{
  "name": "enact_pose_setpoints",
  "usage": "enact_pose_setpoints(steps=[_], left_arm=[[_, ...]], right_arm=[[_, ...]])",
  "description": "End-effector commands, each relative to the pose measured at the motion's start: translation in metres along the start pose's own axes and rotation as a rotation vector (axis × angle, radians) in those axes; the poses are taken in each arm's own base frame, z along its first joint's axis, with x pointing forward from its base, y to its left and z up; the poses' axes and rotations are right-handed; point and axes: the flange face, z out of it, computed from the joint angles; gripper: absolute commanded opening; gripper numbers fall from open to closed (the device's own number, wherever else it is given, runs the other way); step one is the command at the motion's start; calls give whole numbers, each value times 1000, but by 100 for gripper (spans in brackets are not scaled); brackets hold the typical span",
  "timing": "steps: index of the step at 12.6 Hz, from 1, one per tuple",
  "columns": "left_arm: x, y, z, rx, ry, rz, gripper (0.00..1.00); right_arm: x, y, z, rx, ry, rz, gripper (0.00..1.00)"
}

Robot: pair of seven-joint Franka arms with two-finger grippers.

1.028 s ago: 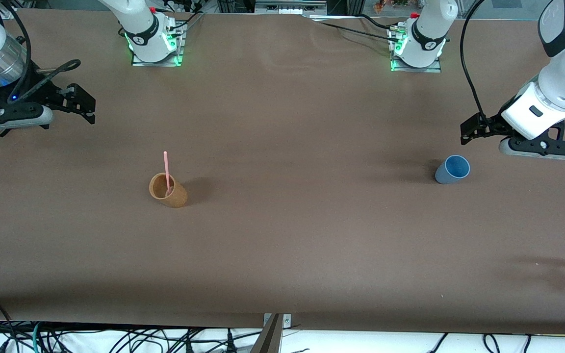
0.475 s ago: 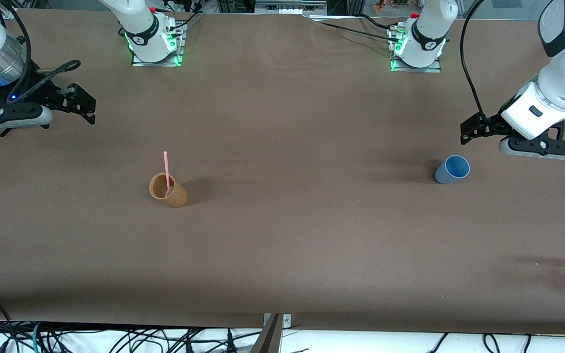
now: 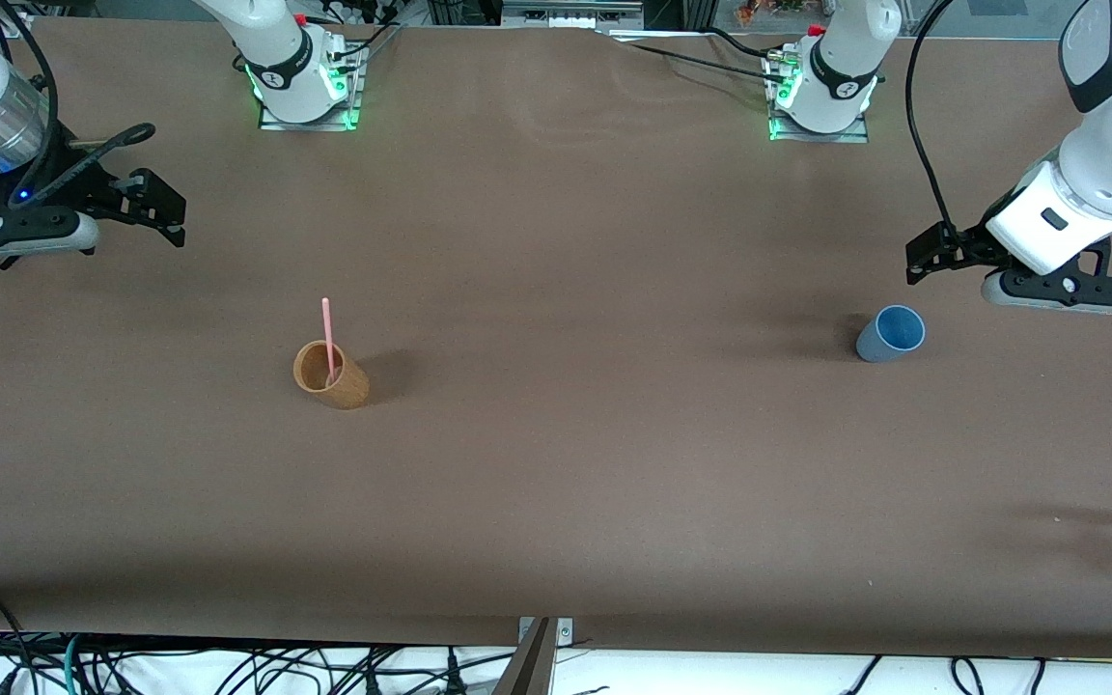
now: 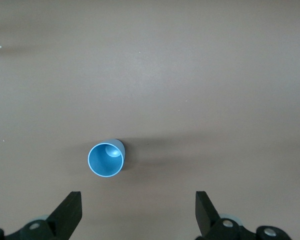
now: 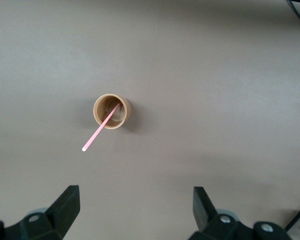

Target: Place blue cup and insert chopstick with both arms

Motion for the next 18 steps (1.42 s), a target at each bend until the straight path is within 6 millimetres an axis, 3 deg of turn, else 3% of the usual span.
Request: enact_pose_setpoints(steps=[1,3,4,8,11,13,16,18], left_arm=[[4,0,-5,23,-4,0,100],[4,0,-5,23,-4,0,100],[4,0,-5,21,-4,0,100],[3,1,-5,23,-9,1,100],[2,2,-6,23,-9,3,100],[3,1,-5,23,-11,4,100],[3,15,-10,24,-5,23,100],[2,21,-15,29,-10,31,100]], right_arm=[[5,-6,3,3,-15,6,100],[4,-3,12,5,-36,4,100],[11,-8,27,5,-64,0,100],[44,-29,121,52,-180,-5,100],[63,-54,178,66,-191,-8,99],[68,-65,202,75,-213,41,99],[73,-78,235,117,-236,123,99],[75,-81,256,129,-261,171,91]])
